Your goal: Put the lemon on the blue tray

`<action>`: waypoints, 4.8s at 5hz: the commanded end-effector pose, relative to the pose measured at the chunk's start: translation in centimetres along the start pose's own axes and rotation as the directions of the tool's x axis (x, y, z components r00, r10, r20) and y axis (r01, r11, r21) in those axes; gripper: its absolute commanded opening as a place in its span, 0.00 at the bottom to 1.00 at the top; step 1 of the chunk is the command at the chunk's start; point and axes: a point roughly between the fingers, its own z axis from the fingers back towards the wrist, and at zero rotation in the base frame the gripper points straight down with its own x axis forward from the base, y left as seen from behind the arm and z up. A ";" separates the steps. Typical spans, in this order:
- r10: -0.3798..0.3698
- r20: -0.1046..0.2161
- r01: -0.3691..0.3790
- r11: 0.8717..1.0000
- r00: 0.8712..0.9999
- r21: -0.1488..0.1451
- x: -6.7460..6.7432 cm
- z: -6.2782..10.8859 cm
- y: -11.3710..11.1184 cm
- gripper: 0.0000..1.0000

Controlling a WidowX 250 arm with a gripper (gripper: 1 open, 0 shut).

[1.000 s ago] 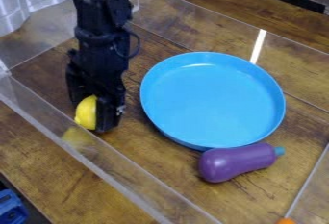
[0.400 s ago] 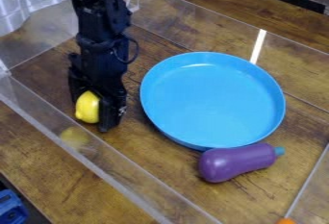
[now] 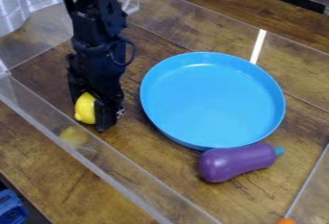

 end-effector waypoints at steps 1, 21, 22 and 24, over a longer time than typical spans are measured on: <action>-0.049 0.042 0.049 0.999 0.998 0.009 1.1 0.7 0.3 0.00; -0.105 0.172 0.068 0.975 0.979 0.210 9.2 7.7 -12.2 0.00; -0.054 0.189 0.013 0.977 0.981 0.214 9.2 7.9 -11.7 0.00; 0.147 0.202 -0.190 0.958 0.968 0.215 7.8 9.0 -10.1 0.00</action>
